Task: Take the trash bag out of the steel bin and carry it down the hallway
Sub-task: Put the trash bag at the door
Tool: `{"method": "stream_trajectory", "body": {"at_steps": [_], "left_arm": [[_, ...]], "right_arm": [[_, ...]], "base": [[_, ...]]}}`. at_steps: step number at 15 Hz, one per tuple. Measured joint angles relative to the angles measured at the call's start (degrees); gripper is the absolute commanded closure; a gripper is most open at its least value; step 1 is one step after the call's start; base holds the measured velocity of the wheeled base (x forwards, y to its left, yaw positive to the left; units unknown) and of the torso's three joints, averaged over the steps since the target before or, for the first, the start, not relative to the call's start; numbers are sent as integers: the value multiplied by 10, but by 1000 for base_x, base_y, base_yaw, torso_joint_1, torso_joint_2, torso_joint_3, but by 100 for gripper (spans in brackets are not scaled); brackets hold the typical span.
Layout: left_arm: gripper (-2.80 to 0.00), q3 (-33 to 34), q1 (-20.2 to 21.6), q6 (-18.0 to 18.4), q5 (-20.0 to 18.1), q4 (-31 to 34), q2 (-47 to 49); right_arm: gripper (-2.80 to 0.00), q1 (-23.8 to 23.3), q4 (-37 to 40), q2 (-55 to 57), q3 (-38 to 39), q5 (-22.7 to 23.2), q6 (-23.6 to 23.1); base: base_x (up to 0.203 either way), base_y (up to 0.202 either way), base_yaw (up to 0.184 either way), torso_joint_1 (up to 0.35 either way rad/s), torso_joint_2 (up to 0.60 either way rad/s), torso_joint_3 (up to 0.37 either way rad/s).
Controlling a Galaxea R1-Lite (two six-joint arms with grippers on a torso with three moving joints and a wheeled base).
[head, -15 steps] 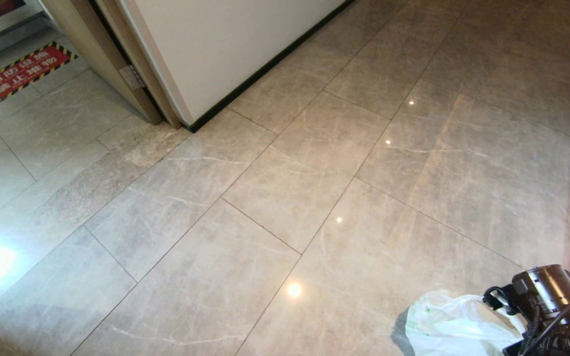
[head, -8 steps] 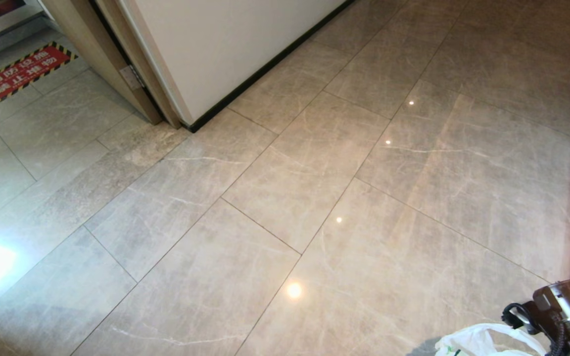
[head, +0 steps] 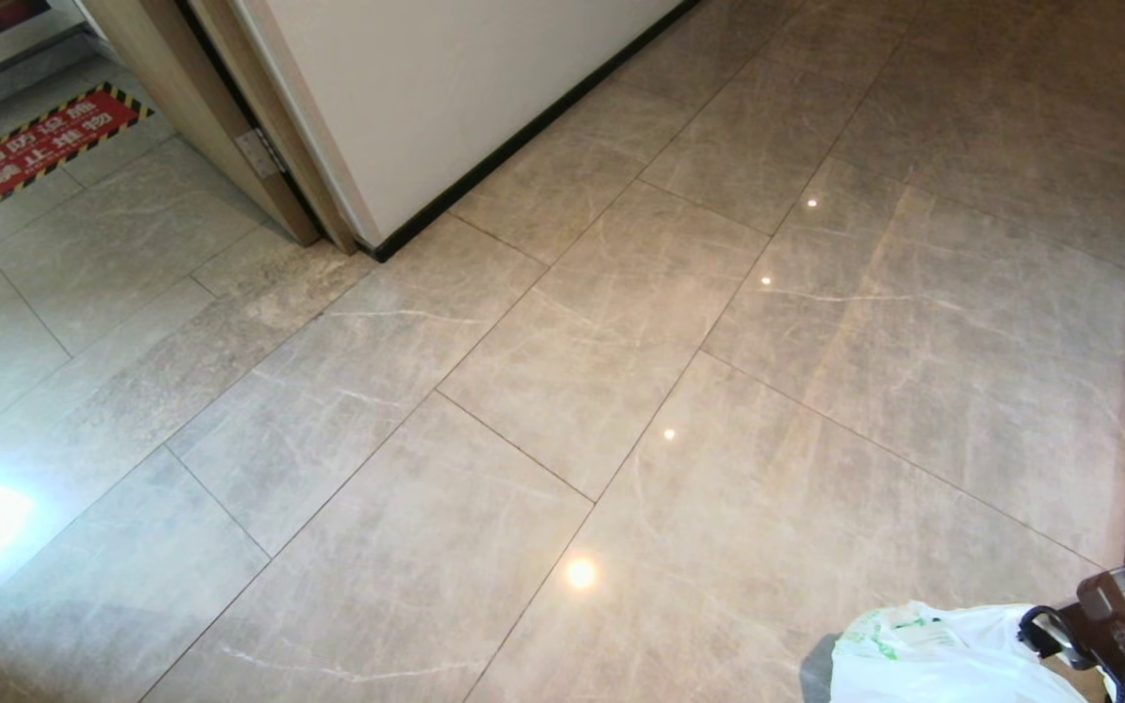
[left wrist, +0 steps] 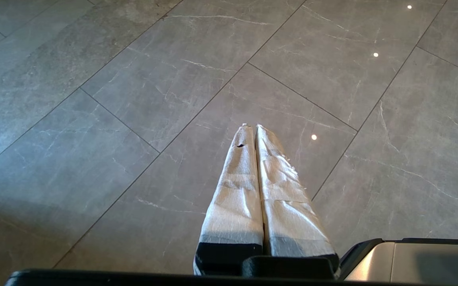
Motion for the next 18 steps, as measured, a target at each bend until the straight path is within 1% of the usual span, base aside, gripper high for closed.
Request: {"method": "stream_trajectory", "body": {"at_steps": [4, 6, 8, 9, 13, 14, 16, 18], "left_arm": [[0, 0, 0, 0, 0, 0, 0], [0, 0, 0, 0, 0, 0, 0], [0, 0, 0, 0, 0, 0, 0], [0, 0, 0, 0, 0, 0, 0], [0, 0, 0, 0, 0, 0, 0], [0, 0, 0, 0, 0, 0, 0], [0, 0, 0, 0, 0, 0, 0], [0, 0, 0, 0, 0, 0, 0]], "right_arm": [[0, -34, -29, 19, -11, -12, -6], [0, -65, -71, 31, -15, -13, -36], [0, -101, -93, 44, -18, -10, -81], [0, -112, -103, 52, -18, -8, -96], [0, -137, -123, 83, -19, 4, -100], [-280, -143, -124, 88, -18, 9, -100], [-280, -153, -135, 99, -20, 30, -100], [-280, -159, -160, 110, -20, 40, -101]], "base": [[0, 0, 0, 0, 0, 0], [0, 0, 0, 0, 0, 0], [0, 0, 0, 0, 0, 0], [0, 0, 0, 0, 0, 0], [0, 0, 0, 0, 0, 0], [0, 0, 0, 0, 0, 0], [0, 0, 0, 0, 0, 0], [0, 0, 0, 0, 0, 0]]}}
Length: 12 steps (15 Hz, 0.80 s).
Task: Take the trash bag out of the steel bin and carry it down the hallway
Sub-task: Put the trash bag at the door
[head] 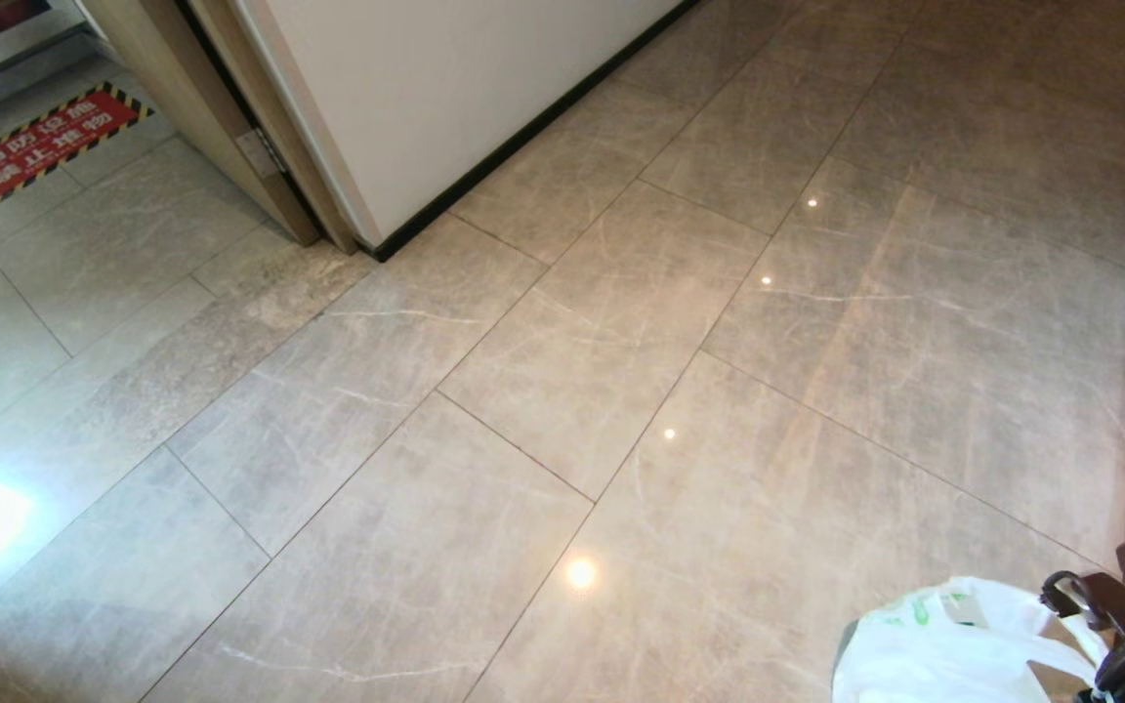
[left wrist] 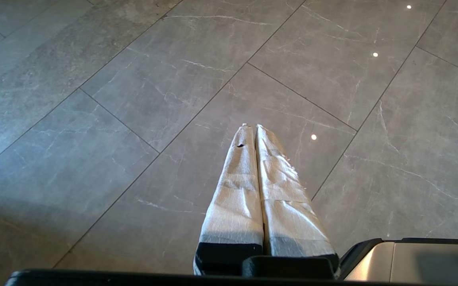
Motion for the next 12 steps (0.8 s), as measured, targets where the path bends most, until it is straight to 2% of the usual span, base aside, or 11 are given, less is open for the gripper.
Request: {"method": "stream_trajectory", "body": {"at_steps": [4, 7, 12], "left_arm": [[0, 0, 0, 0, 0, 0, 0], [0, 0, 0, 0, 0, 0, 0], [0, 0, 0, 0, 0, 0, 0]], "right_arm": [[-280, -9, -11, 0, 0, 4, 0], [-280, -8, 8, -46, -9, 27, -14], [-280, -6, 151, -193, -31, 119, -23]], "base": [[0, 0, 0, 0, 0, 0], [0, 0, 0, 0, 0, 0], [0, 0, 0, 0, 0, 0]]}}
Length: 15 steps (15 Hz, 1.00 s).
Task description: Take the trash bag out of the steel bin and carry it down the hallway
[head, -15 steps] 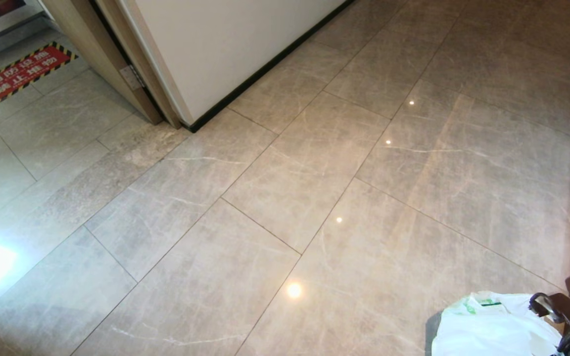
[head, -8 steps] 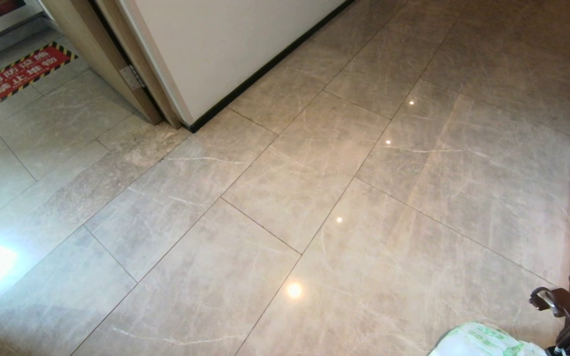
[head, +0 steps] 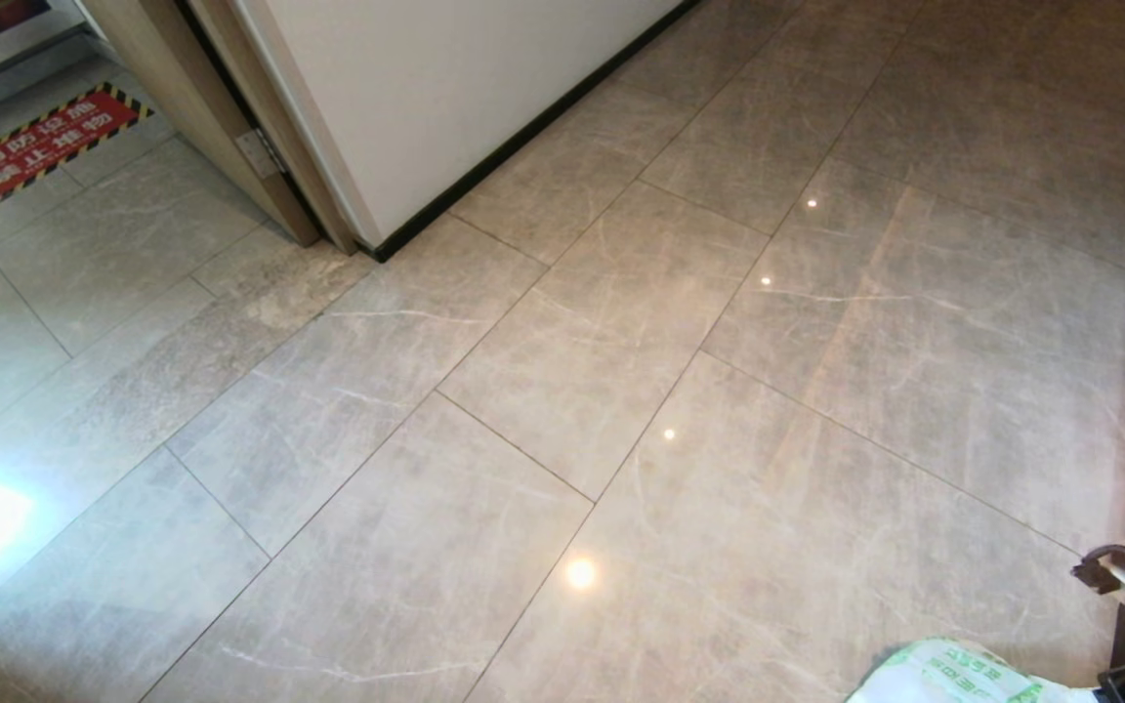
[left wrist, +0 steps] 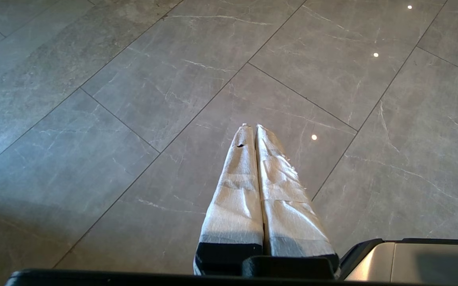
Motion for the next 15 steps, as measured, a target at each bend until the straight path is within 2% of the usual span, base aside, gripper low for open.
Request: {"method": "stream_trajectory", "body": {"at_steps": [1, 3, 8, 11, 15], "left_arm": [[0, 0, 0, 0, 0, 0, 0], [0, 0, 0, 0, 0, 0, 0], [0, 0, 0, 0, 0, 0, 0], [0, 0, 0, 0, 0, 0, 0], [0, 0, 0, 0, 0, 0, 0]], "right_arm": [[0, 0, 30, -31, -5, 25, 3], [0, 0, 62, -87, -8, 68, 22], [0, 9, 103, -224, 4, 97, 53], [0, 35, 169, -348, 10, 106, 112], [0, 101, 242, -544, 30, 95, 203]], "base": [[0, 0, 0, 0, 0, 0], [0, 0, 0, 0, 0, 0], [0, 0, 0, 0, 0, 0], [0, 0, 0, 0, 0, 0], [0, 0, 0, 0, 0, 0]]}}
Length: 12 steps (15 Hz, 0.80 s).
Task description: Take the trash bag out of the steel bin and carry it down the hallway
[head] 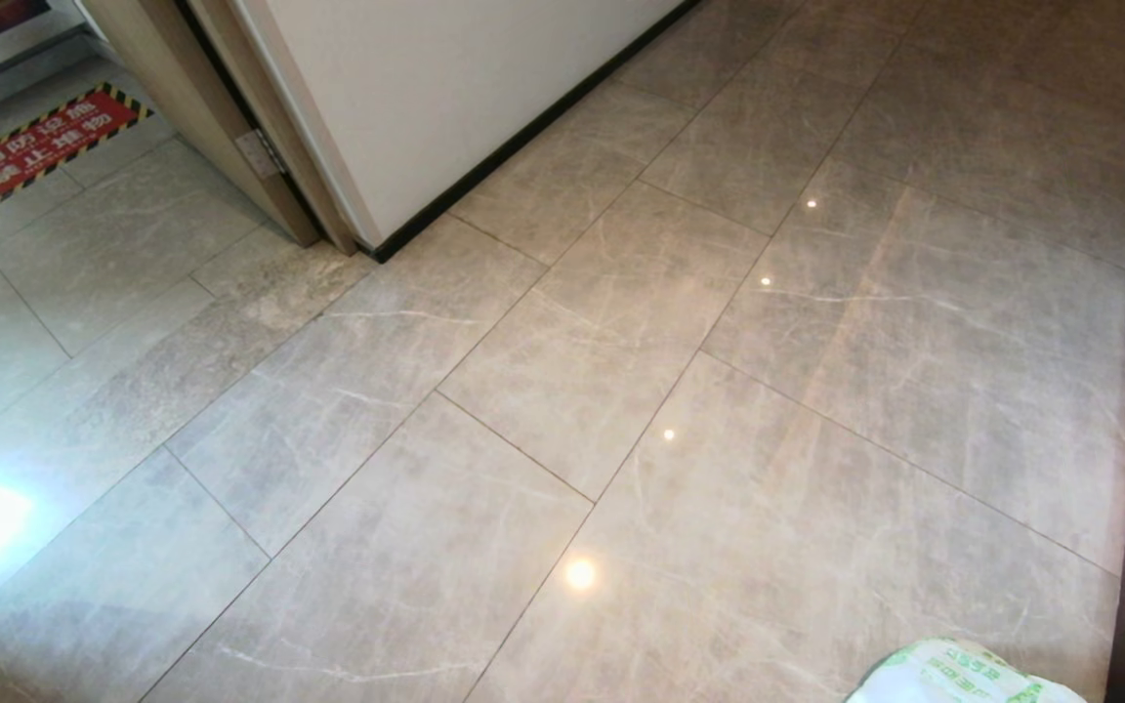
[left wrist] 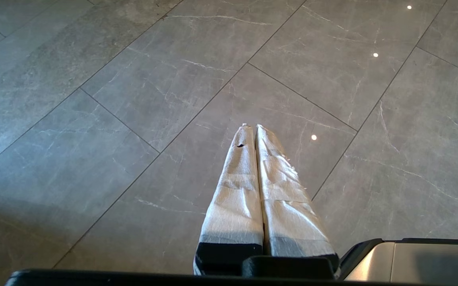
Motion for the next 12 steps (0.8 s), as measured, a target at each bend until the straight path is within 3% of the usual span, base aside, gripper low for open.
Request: {"method": "stream_trajectory", "body": {"at_steps": [3, 7, 12], "left_arm": [[0, 0, 0, 0, 0, 0, 0], [0, 0, 0, 0, 0, 0, 0], [0, 0, 0, 0, 0, 0, 0]], "right_arm": [[0, 35, -21, -116, 48, -22, 32], [0, 68, -79, -250, 95, -7, 35], [0, 76, -101, -308, 108, -10, 49]], "base": [[0, 0, 0, 0, 0, 0], [0, 0, 0, 0, 0, 0], [0, 0, 0, 0, 0, 0]]}}
